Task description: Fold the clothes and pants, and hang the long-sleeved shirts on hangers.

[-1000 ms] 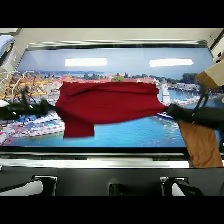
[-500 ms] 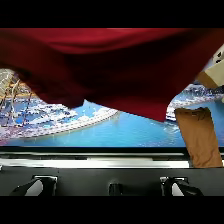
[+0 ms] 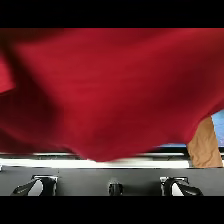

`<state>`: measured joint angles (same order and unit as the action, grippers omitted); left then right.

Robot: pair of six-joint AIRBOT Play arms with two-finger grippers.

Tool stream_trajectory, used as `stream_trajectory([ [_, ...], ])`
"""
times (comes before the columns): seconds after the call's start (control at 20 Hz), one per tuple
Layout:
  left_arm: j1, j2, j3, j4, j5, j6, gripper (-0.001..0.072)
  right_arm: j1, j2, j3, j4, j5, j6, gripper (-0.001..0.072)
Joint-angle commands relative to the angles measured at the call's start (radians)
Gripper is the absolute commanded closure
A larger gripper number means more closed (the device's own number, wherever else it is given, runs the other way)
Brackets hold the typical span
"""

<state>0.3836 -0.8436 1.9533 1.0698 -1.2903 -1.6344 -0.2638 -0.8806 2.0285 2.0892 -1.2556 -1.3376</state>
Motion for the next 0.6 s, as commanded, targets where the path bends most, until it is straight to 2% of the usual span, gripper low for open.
stream_trajectory([
  [0.0, -0.029, -0.129, -0.137, -0.092, -0.106, 0.134, 0.0691, 0.001, -0.172, -0.052, -0.041, -0.163, 0.058, 0.0686],
  [0.1, -0.082, -0.257, -0.24, -0.079, -0.078, 0.189, 0.069, 0.002, -0.301, -0.111, -0.038, -0.193, 0.042, 0.0686],
  [0.25, -0.157, -0.498, -0.335, -0.055, 0.039, 0.233, 0.069, 0.005, -0.51, -0.215, -0.015, -0.158, 0.021, 0.0686],
  [0.4, -0.213, -0.736, -0.324, -0.055, 0.197, 0.245, 0.069, 0.047, -0.708, -0.278, -0.043, -0.031, -0.045, 0.0686],
  [0.55, -0.257, -0.927, -0.253, -0.055, 0.31, 0.245, 0.069, 0.11, -0.888, -0.28, -0.043, 0.175, -0.095, 0.0686],
])
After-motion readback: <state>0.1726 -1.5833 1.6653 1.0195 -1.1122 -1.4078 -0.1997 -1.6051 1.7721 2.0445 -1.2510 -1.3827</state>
